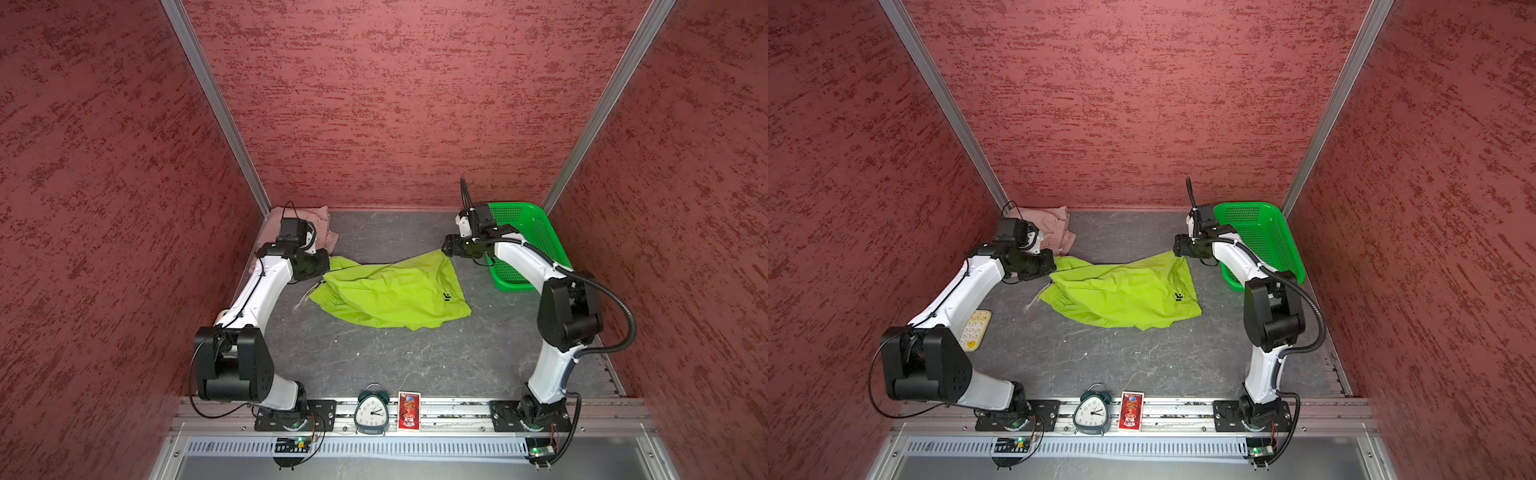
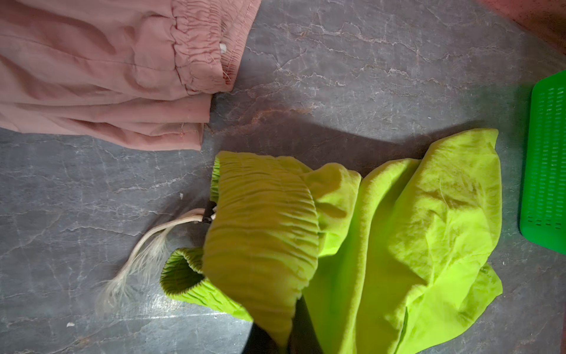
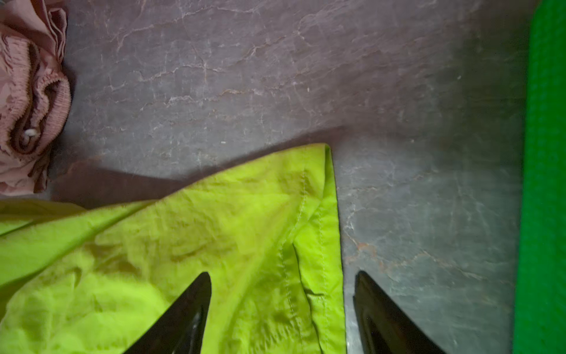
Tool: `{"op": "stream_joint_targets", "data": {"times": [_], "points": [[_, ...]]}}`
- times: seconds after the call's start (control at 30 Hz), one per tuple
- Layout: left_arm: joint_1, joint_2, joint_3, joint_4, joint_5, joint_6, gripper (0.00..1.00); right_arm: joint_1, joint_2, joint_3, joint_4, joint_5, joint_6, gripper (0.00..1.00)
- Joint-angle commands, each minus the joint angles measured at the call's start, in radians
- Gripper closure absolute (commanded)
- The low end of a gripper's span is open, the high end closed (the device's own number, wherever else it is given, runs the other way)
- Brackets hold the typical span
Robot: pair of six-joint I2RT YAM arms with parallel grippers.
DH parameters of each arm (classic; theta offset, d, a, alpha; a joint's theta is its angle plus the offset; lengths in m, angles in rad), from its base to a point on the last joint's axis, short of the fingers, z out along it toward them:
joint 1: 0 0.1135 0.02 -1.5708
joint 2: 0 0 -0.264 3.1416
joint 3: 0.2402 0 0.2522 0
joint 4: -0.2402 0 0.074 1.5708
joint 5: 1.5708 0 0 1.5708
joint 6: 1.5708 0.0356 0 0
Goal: Fold and stack the shorts
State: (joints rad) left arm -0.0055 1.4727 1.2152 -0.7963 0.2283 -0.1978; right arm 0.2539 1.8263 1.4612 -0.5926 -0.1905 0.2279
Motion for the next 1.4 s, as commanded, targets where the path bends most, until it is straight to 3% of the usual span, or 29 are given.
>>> {"op": "stream_joint_targets", "data": {"times": [0.0,0.23,0.5,0.6,0.7,0.77,0.83,1.07,1.23,1.27,1.3,1.33,1.37], "points": [[0.018,-0.007,-0.014,0.052,0.024,-0.008,1.0,0.002,-0.122,-0.121,0.046,0.014,-0.005,0.25],[0.022,-0.038,-0.054,0.086,0.047,-0.039,1.0,0.055,-0.198,-0.432,0.24,-0.115,0.059,0.27],[0.024,-0.047,-0.063,0.077,0.038,-0.035,1.0,0.108,-0.078,-0.431,0.297,-0.072,0.03,0.34],[0.027,-0.058,-0.076,0.083,0.034,-0.036,1.0,0.116,-0.043,-0.42,0.318,-0.07,0.034,0.47],[0.032,-0.066,-0.08,0.082,0.03,-0.036,1.0,0.119,-0.025,-0.415,0.325,-0.059,0.04,0.7],[0.036,-0.074,-0.08,0.08,0.027,-0.034,1.0,0.119,-0.042,-0.408,0.311,-0.035,0.04,0.91],[0.041,-0.083,-0.074,0.075,0.024,-0.034,1.0,0.119,-0.079,-0.403,0.296,-0.002,0.041,1.0],[0.038,-0.164,-0.026,0.057,0.039,-0.031,1.0,0.118,-0.331,-0.405,0.223,0.163,0.034,1.0],[0.034,-0.26,-0.002,0.032,0.038,-0.027,1.0,0.118,-0.485,-0.403,0.145,0.191,0.028,1.0],[0.035,-0.261,0.006,0.016,0.034,-0.024,1.0,0.119,-0.468,-0.391,0.111,0.191,0.021,0.9],[0.035,-0.261,0.01,0.005,0.028,-0.022,1.0,0.118,-0.438,-0.385,0.082,0.195,0.019,0.62],[0.035,-0.261,0.006,0.002,0.028,-0.021,1.0,0.119,-0.404,-0.386,0.068,0.188,0.015,0.47],[0.035,-0.262,-0.002,0.007,0.029,-0.02,1.0,0.119,-0.38,-0.391,0.069,0.167,0.012,0.4]]}}
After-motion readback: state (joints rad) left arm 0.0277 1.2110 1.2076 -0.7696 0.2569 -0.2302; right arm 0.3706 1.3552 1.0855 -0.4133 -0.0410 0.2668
